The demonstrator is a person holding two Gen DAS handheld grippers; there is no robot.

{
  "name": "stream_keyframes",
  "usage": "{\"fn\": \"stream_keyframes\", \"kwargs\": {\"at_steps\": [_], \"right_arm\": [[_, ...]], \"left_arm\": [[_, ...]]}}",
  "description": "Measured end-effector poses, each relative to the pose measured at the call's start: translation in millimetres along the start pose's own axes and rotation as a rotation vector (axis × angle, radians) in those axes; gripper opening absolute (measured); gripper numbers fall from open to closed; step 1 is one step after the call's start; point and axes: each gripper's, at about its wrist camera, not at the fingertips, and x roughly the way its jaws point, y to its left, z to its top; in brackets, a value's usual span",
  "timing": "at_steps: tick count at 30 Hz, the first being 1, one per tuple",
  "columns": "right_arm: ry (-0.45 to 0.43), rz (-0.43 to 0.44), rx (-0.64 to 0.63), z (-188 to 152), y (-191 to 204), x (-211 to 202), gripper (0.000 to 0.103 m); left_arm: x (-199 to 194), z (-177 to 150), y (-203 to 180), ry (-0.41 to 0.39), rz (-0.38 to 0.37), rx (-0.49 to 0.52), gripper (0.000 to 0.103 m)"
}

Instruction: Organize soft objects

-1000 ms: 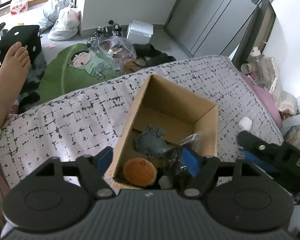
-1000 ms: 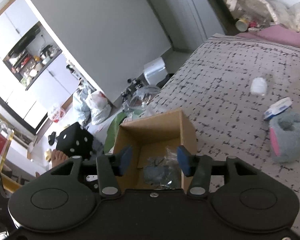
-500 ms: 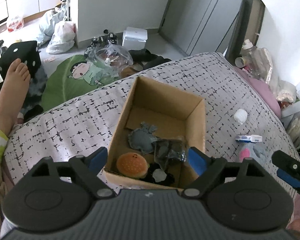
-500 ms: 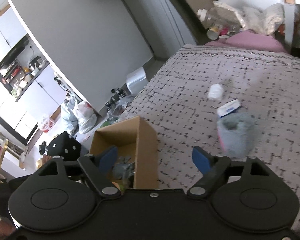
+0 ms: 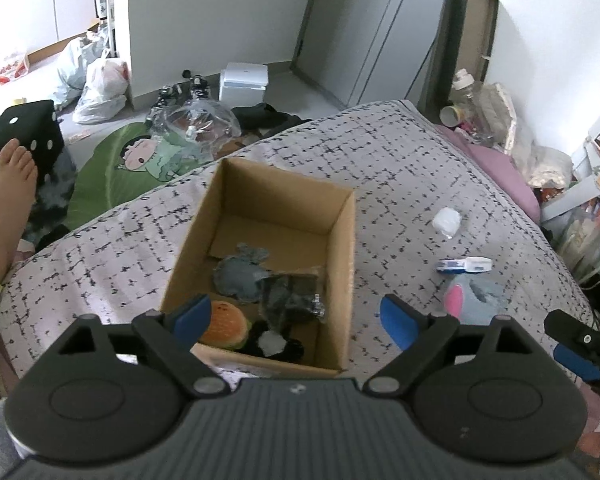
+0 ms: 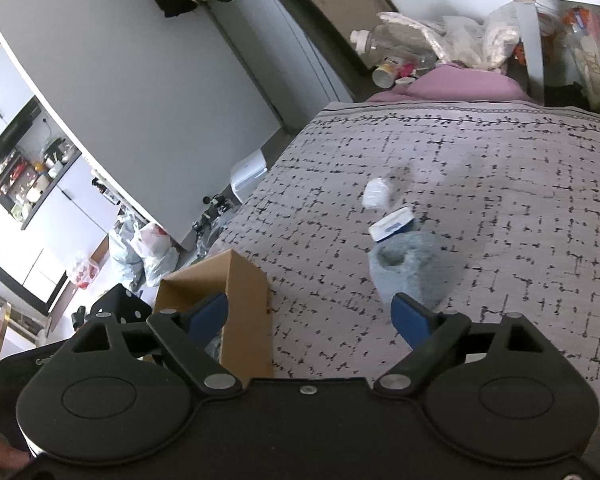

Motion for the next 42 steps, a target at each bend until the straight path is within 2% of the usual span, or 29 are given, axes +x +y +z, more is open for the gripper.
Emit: {"fn": "stream_keyframes", "kwargs": {"at_steps": [14,28,31,33,37,39,42], "right_arm": [[-0.019,-0.018,0.058,13,-46,-2,0.088],[0.008,0.001,0.097,31,-80,16,0.086],[0.019,0.011,0.104,36,-87,23,0.081],[0.028,0.019,0.111,38,-92,30,0.073],[0.011,0.04,0.109,34,-105,46,0.061],[0.037,0.046,0.14,29,-113,58,0.052],[0.084,0.05,0.185,26,-125,74,0.046]], "left_arm": [[10,-4,-46,-0.003,-0.057,0.054,0.09],[33,-4,-88,-0.006,-0.087,0.09,0.088],[40,-3,-98,-0.006,-0.092,0.094,0.086],[46,-3,-105,-0.002,-0.095,0.101,0.084],[62,-4,-118,0.02,-0.116,0.103,0.072],[70,-5,-124,0.031,-0.126,0.101,0.067],[85,-5,-132,0.053,-0.138,0.099,0.058]]}}
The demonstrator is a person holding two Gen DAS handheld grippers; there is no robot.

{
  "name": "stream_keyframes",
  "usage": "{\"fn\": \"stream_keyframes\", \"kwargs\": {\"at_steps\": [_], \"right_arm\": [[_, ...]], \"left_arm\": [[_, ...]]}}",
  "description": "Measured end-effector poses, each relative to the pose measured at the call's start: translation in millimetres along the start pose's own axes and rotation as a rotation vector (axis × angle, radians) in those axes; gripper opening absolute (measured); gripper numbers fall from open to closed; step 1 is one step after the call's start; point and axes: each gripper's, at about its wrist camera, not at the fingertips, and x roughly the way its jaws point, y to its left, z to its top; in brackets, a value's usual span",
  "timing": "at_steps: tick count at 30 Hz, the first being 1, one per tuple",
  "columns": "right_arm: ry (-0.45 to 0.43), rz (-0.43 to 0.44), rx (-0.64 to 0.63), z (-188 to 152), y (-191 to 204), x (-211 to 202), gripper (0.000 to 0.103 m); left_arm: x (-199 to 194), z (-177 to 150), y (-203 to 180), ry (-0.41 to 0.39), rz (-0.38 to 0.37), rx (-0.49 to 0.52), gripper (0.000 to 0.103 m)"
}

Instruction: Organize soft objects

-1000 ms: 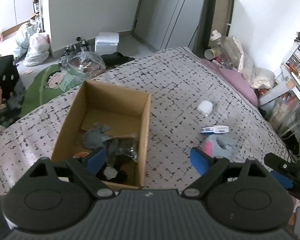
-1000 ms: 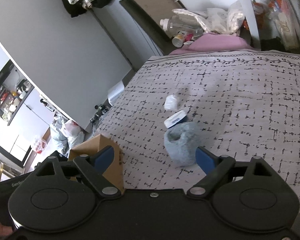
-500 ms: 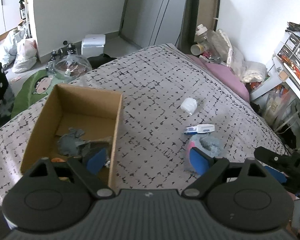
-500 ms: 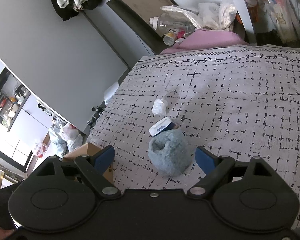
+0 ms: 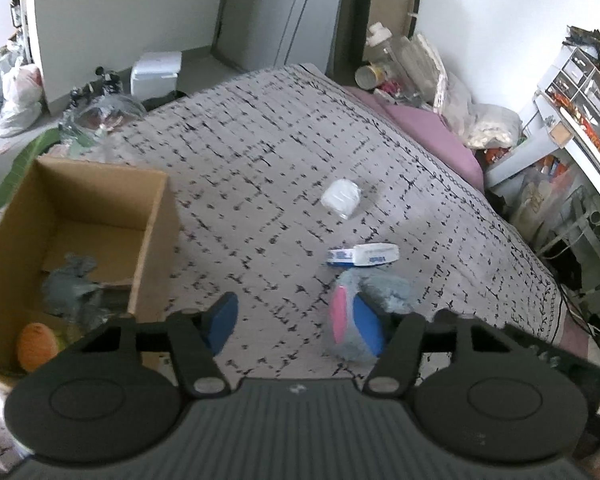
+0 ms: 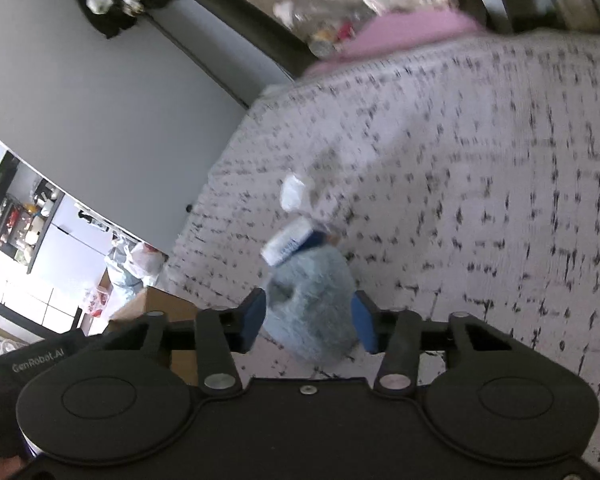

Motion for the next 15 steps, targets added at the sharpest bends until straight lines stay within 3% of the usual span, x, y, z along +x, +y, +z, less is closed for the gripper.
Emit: {"fn": "stream_keyframes", "kwargs": {"at_steps": [4,15], "right_arm": [[0.015,0.028,0.024,4,-6,9,0.045],[0.053,0.078,0.095,10,-21,30,0.042]], "left_arm": [[20,2,-8,0.029,-0.02,-0.009,0.049],[69,7,-21,0.097,-0.067,-0.045,0.04]]}}
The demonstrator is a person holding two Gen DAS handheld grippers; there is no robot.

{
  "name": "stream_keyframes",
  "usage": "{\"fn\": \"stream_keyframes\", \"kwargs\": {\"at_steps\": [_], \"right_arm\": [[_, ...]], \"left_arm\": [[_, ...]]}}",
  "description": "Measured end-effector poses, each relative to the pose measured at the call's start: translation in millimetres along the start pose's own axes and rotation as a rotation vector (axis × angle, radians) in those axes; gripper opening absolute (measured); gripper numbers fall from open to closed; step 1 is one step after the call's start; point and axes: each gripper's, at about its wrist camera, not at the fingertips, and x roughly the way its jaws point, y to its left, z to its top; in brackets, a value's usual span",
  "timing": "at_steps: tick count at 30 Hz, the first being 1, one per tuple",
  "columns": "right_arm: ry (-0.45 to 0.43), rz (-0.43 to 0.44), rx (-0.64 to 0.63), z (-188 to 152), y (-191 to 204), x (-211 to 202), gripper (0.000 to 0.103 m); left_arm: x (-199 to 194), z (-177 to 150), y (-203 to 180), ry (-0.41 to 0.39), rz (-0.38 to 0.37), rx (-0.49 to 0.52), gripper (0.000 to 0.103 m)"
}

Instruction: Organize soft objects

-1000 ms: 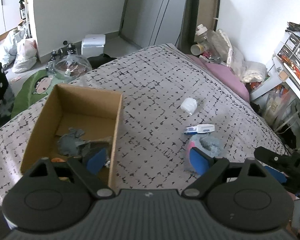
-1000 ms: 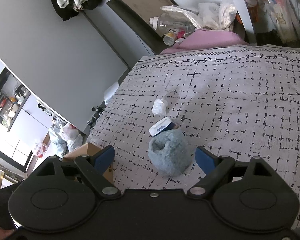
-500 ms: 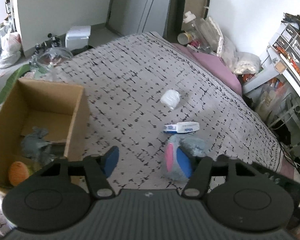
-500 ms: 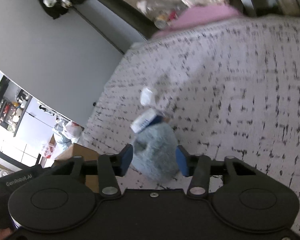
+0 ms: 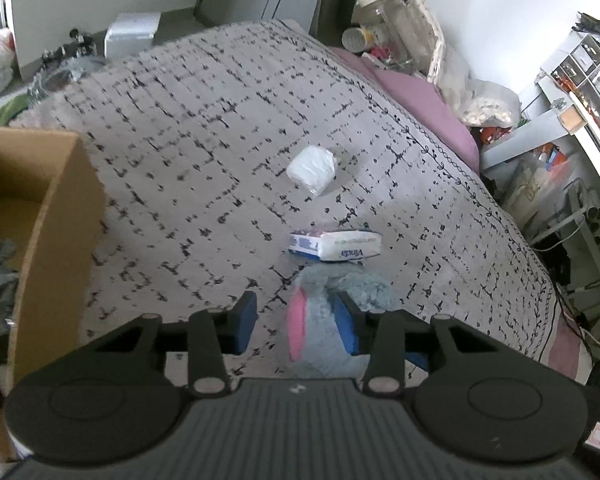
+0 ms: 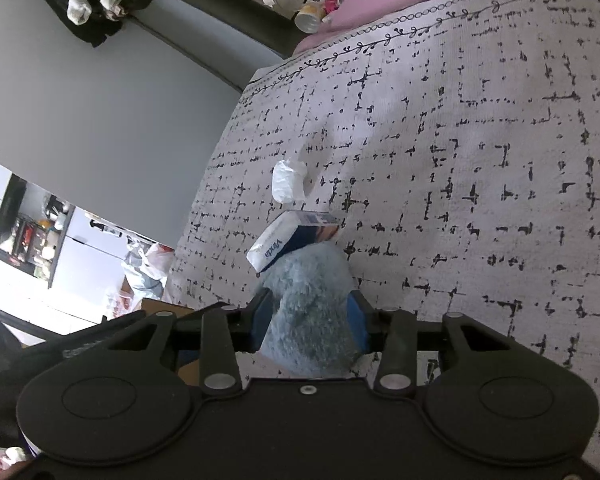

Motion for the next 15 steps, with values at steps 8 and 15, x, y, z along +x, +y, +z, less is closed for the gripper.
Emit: {"fn": "stream_keyframes", "kwargs": {"at_steps": [8,15], "right_arm": [[0.026,0.026,0.048,6,-10,13,0.037],[0.051,-0.018,0.029,2,-11,23,0.027]], "left_arm": [[22,-1,0,0.042,-0.038,-0.036,0.032],[35,-6,4,0.061,-0.033,-0.076,0.018]]}}
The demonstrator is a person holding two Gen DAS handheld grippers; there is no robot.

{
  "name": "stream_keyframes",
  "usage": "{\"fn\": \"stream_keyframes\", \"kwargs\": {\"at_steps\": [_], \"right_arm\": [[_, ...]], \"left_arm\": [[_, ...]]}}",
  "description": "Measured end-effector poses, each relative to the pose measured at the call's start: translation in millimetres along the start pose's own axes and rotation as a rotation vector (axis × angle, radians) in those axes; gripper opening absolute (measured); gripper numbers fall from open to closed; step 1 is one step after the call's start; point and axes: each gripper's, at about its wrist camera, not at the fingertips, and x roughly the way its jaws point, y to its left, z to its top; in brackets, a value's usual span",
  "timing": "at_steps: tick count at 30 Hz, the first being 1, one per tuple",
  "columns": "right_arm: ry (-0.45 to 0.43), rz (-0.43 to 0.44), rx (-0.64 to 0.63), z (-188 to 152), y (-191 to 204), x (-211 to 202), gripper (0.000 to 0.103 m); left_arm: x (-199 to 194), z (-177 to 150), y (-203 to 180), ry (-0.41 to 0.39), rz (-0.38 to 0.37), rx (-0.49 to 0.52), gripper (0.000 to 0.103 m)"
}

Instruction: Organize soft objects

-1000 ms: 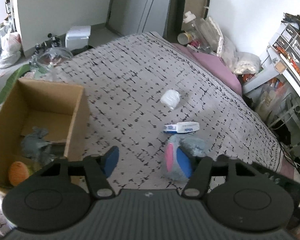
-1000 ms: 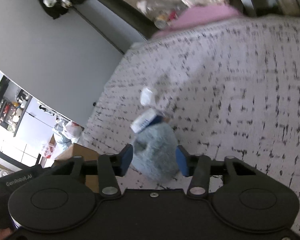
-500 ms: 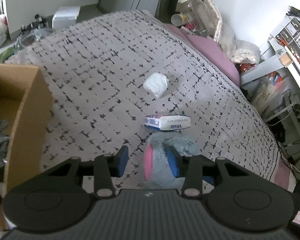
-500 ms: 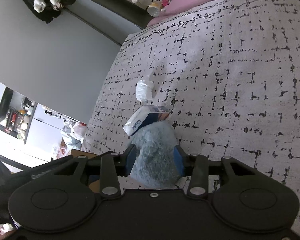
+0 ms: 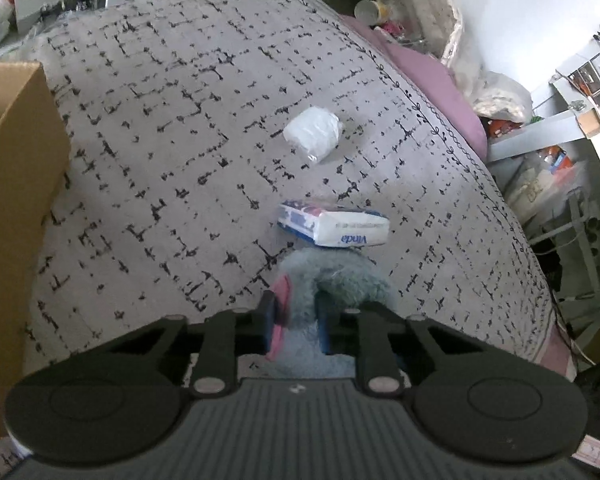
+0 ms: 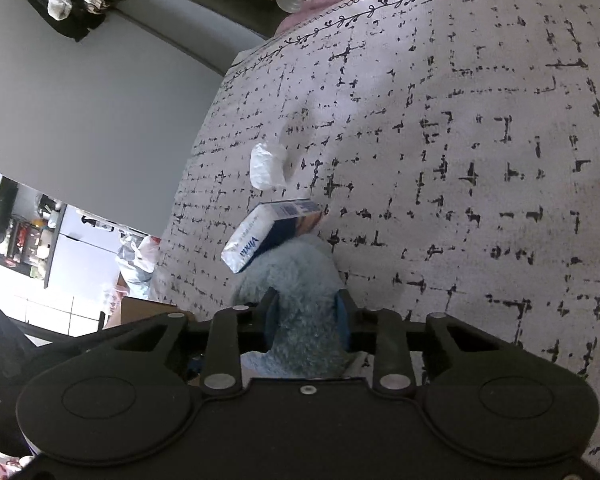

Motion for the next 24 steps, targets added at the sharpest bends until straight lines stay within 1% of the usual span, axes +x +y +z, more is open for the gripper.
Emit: {"fn": "stream_keyframes", "kwargs": {"at_steps": [3,6,13,19,24], "right_arm": [[-0.011,-0.007,-0.014,-2,2,-4,0.023],[-0.016,-0.002,-0.02,-4,4,-11,0.022],[-0.044,0.022,-0.046,-15,18,-30,0.021],[-0.077,0.021,-0.08,-31,41,-46,0.021],[-0.097,0.004,-0.111,-44,57,-57,0.021]], "left_arm": [[-4,-3,-1,-0.014,-0.011,-0.009,0.016],[-13,-6,-1,-0.028,-0.021,-0.004,0.016],[-39,-14,-4,-0.063,-0.031,0.028,0.016],[-66,-20,-2,-0.103,-0.028,0.055,0.016],[-84,-27,4,-0.112,-0.034,0.065,0.016]]}}
